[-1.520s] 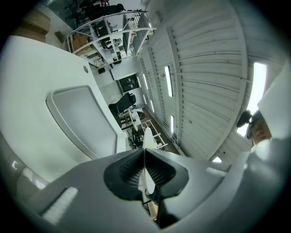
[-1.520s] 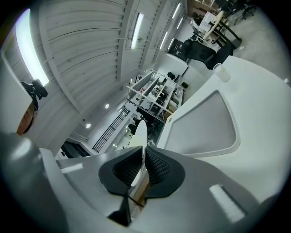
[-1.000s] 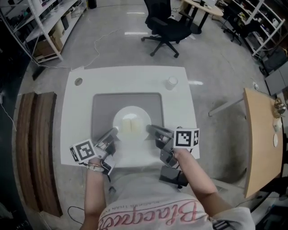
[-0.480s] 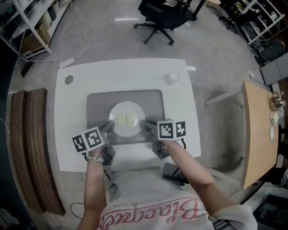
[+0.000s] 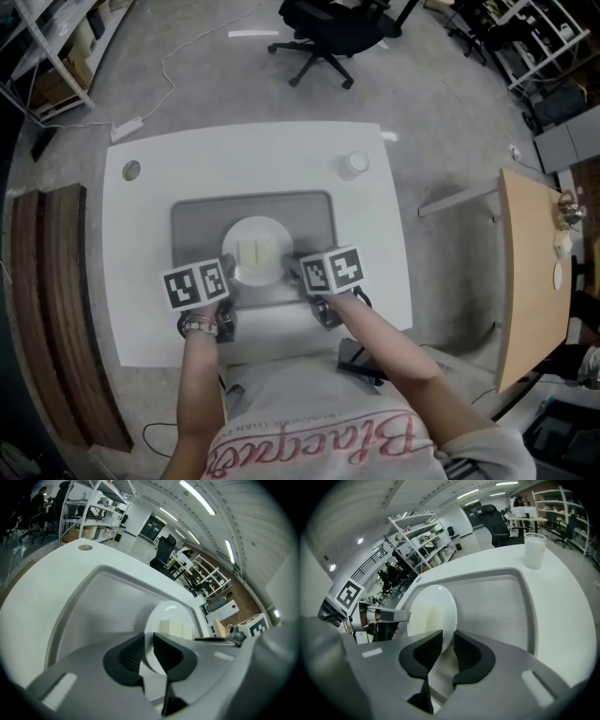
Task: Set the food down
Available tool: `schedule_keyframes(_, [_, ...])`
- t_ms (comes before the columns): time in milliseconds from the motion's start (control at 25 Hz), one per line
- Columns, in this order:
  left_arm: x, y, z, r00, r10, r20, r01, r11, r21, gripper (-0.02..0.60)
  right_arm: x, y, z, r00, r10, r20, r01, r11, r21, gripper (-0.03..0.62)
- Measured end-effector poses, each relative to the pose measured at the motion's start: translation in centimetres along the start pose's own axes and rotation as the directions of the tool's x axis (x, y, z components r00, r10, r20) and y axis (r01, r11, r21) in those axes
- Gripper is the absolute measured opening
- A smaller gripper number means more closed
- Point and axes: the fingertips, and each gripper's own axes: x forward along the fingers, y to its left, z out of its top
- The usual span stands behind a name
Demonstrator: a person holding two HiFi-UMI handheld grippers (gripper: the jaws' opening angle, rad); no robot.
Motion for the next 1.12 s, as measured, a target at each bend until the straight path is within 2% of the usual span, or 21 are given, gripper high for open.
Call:
schedule_keyframes(200, [0.7, 0.6, -0.2, 0.999, 0.046, -0.018, -0.046, 0.999, 0.008, 0.066, 0.4, -0.3, 0.2, 0.998, -0.052, 0.029, 0.053, 0.998, -0.039, 0.106])
schedule_keyframes(360, [0.6, 1.1, 0.0, 0.996, 0.088, -0.009, -0.087, 0.995, 0.048, 0.079, 0.6, -0.4, 0.4, 0.992, -0.111, 0.065, 0.119, 0.986, -0.116, 0.135])
schedule_keyframes(480, [0.4, 1.3, 0.0, 0.994, 0.106, -0.014, -0.105, 0.993, 0.061, 0.111, 0.4, -1.0, 0.7, 0.983, -0.155, 0.100, 0.166, 0.980, -0.113, 0.181])
schedule_keyframes(600, [0.1, 1.5, 0.3, 0.993, 0.115, 0.003, -0.115, 0.992, 0.055, 0.215, -0.5, -1.4, 1.6, 0.977, -0.144, 0.160, 0.162, 0.981, -0.107, 0.218])
schedule_keyframes(760, [-1.2, 2.3, 0.8, 0.985, 0.145, 0.090, -0.148, 0.988, 0.033, 0.267, -2.4, -0.7, 2.5, 0.963, -0.109, 0.248, 0.147, 0.979, -0.140, 0.215])
schedule_keyframes(880, [-2.9, 2.2, 1.7, 0.964, 0.145, 0.224, -0.157, 0.987, 0.034, 0.273, -3.5, 0.6, 3.0, 0.945, -0.080, 0.316, 0.153, 0.965, -0.213, 0.193])
schedule_keyframes(960, [-3.9, 1.4, 2.2, 0.948, 0.121, 0.296, -0.146, 0.987, 0.065, 0.270, -4.3, 1.6, 3.2, 0.937, -0.047, 0.345, 0.147, 0.952, -0.268, 0.176])
schedule_keyframes(1120, [-6.0, -0.9, 2.4, 0.917, 0.062, 0.393, -0.143, 0.973, 0.180, 0.216, -6.4, 3.7, 2.6, 0.923, 0.031, 0.385, 0.119, 0.925, -0.361, 0.175])
